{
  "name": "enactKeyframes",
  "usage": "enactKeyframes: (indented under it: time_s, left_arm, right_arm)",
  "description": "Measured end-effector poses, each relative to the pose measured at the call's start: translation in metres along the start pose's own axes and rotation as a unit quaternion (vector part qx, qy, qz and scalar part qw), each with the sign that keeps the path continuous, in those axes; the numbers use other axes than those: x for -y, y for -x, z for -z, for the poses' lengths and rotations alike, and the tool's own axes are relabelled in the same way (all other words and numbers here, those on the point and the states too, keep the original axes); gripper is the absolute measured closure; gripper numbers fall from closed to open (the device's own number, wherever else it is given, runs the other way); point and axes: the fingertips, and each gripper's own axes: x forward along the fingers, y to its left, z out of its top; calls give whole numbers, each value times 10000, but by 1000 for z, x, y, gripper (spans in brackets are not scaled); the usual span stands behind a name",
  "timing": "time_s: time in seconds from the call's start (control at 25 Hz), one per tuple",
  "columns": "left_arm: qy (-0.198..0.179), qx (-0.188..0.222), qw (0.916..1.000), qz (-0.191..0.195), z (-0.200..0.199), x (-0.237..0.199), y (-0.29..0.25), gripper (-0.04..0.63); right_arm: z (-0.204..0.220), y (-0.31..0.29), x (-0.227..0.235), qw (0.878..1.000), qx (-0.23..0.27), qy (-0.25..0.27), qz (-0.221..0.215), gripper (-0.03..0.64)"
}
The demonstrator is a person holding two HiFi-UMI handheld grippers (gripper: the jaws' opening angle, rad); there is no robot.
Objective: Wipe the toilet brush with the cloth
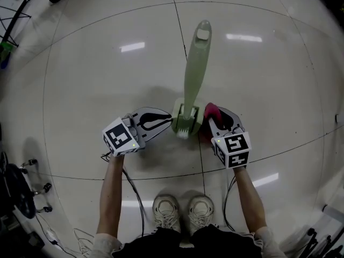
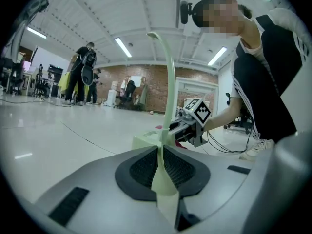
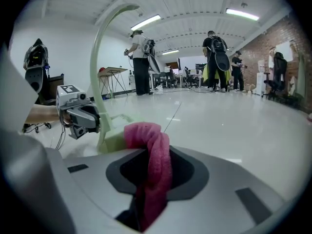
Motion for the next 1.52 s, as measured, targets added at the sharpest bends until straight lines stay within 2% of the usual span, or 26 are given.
enactKeyframes:
  time_s: [0.12,0.28,0.4,0.52,0.56,0.64,0.76,0.88,1.16,1.52]
  left_arm:
    - [50,54,10000,-48,2,1,1,554]
    - [181,224,9995,-161,-4,-12,7,553]
    - [299,529,9978,-267,-19,-34,10,552]
    - [300,593,9973,-329,-30,-55,0,553]
    - [250,562,9976,-310,-33,-59,-6,553]
    - [162,520,9982,-246,-40,-65,-18,554]
    - [102,543,9983,-176,-47,-68,-30,554]
    - [38,485,9987,-144,-49,-68,-36,554]
    - [30,243,9994,251,-39,-50,-47,554]
    - [-100,222,9991,342,-39,-40,-55,554]
  right_arm:
    - [-4,3,6,9997,63,25,220,522]
    - [11,28,-6,9989,38,-406,224,522]
    - [35,49,-32,9974,-205,-685,67,522]
    - [63,61,-79,9917,-611,-1050,-420,522]
    - [70,62,-99,9900,-744,-1017,-636,522]
    - [76,54,-135,9892,-905,-599,-985,522]
    - [71,25,-158,9896,-926,168,-1084,522]
    - [66,3,-155,9899,-1021,232,-957,522]
    - [59,1,-132,9940,-787,-544,-530,522]
    - [73,33,-55,9934,-724,-850,267,522]
